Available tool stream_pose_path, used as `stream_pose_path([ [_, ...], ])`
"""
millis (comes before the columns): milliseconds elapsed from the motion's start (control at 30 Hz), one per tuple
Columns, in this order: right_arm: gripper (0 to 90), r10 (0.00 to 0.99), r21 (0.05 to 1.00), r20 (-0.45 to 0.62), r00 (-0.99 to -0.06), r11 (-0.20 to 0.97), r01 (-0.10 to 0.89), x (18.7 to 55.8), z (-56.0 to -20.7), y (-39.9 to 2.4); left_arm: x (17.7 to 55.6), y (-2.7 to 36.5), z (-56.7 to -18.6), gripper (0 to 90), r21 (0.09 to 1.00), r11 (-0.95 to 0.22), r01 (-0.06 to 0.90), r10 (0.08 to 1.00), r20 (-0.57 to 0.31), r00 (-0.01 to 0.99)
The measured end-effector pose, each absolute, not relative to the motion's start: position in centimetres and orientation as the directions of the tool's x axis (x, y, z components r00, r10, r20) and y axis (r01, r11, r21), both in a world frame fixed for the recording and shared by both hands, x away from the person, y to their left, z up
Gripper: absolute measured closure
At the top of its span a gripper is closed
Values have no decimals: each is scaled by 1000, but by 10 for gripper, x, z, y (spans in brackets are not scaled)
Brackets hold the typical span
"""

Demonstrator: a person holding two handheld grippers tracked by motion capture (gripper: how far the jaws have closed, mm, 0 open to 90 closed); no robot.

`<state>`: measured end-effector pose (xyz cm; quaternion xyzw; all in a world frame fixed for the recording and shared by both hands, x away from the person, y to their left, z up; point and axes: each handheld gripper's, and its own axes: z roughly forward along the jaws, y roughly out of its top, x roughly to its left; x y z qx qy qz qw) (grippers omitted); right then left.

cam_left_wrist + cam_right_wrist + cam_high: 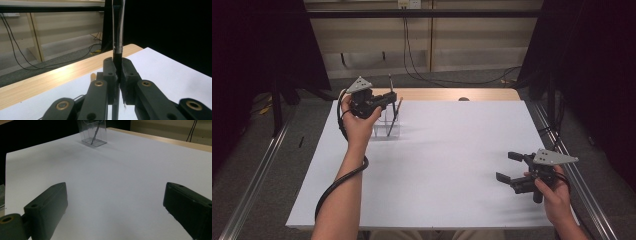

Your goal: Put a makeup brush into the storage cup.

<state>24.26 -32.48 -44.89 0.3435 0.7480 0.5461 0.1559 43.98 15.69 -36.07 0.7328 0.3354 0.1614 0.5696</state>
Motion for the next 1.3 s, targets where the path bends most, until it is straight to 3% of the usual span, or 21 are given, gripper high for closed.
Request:
stream_pose_path([
  [1300,53,677,927,146,-721,161,339,244,-449,-325,458,152,-387,840,937,-121,328,722,-144,676],
])
